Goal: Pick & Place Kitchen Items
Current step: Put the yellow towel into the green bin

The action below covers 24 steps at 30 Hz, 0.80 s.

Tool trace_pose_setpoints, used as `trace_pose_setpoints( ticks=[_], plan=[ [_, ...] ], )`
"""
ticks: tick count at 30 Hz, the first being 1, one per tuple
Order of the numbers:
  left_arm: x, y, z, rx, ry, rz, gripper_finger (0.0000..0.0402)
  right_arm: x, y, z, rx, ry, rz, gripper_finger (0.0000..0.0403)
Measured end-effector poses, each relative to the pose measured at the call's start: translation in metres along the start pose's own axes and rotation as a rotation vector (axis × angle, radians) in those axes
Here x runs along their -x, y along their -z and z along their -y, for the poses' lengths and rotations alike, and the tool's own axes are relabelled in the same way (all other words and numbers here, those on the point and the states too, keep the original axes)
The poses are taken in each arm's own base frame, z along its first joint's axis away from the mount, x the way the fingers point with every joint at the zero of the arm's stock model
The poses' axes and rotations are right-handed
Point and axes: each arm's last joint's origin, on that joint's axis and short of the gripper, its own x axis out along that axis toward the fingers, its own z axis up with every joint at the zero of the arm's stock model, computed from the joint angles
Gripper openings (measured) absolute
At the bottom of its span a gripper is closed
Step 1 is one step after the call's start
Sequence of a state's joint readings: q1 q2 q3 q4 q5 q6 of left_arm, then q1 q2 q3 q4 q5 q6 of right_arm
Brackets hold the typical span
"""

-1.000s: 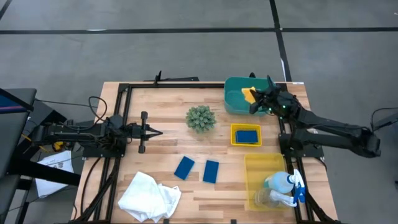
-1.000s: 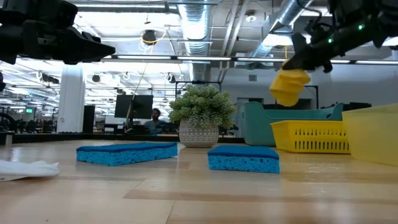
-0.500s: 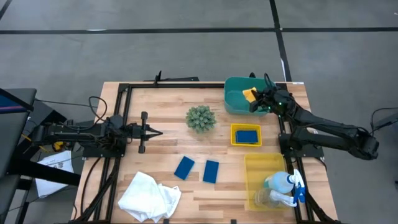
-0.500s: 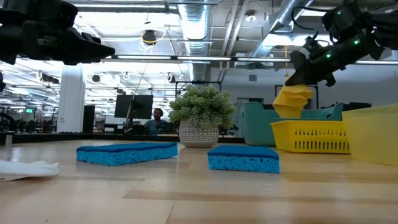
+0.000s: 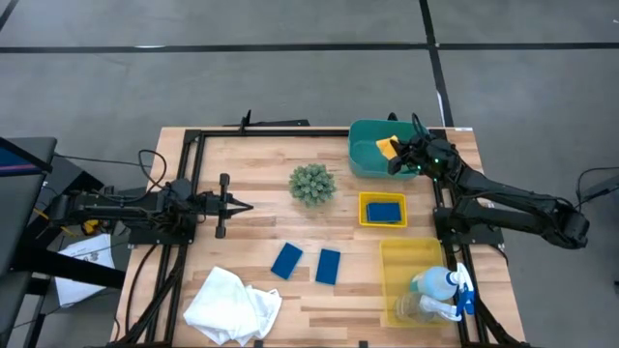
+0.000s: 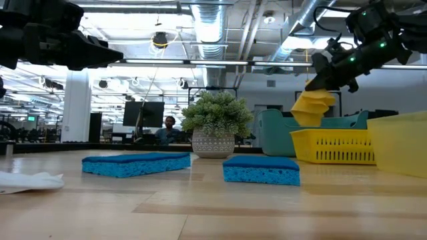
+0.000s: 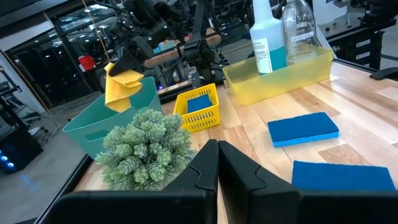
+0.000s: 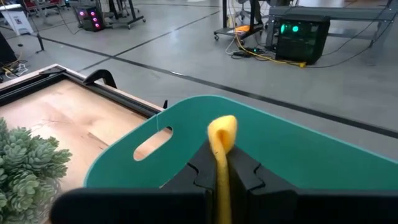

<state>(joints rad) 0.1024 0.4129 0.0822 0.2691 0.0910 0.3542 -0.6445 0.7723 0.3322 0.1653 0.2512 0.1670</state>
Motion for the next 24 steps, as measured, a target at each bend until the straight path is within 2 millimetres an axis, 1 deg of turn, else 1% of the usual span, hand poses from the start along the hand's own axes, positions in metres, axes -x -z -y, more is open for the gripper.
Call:
trace_pose_setpoints(
  ticks=[8,12,18,24],
  plan=[
    [0.0,-0.0001,0.0,0.0,0.0,0.0,0.0007,0.0,0.0003,0.0,0.001,0.0,-0.004,0.0015],
    [0.0,-0.0001,0.0,0.0,0.0,0.0,0.0007,0.0,0.0003,0.0001,-0.001,0.005,-0.003,0.0036],
    [0.0,-0.0001,0.0,0.0,0.0,0.0,0.0007,0.0,0.0003,0.0002,-0.001,0.006,-0.003,0.0097],
    [0.0,-0.0001,0.0,0.0,0.0,0.0,0.0007,0.0,0.0002,0.0001,-0.008,0.005,-0.002,0.0188]
  ],
)
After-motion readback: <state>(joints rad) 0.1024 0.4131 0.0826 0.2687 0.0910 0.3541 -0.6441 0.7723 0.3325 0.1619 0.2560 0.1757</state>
